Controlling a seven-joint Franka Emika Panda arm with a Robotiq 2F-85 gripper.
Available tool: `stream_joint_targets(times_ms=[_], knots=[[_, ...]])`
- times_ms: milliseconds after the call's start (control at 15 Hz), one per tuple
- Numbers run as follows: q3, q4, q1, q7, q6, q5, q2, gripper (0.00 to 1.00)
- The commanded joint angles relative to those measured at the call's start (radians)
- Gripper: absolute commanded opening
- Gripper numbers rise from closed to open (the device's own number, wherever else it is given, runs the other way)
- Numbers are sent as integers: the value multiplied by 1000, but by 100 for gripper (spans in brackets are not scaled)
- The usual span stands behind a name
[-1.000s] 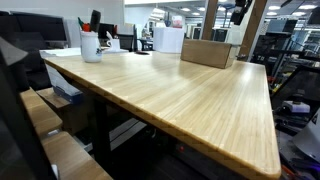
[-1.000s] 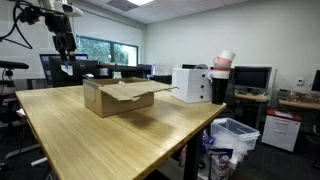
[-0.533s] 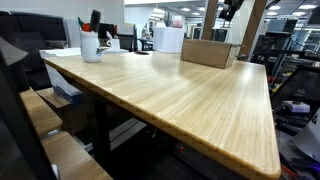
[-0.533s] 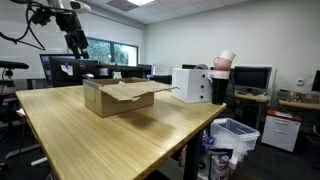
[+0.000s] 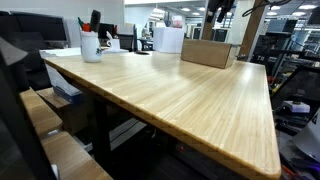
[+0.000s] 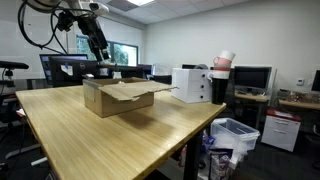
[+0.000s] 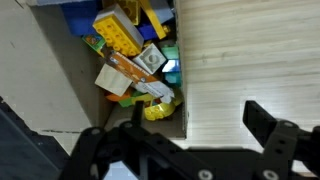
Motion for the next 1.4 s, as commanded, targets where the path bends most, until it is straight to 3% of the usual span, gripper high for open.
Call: stream_joint_targets(times_ms=[0,800,1333], knots=[[20,36,-28,83,-20,-72,63,100],[25,65,-15,190,-124,-192,146,100],[6,105,24,140,-274,-152,178,100]])
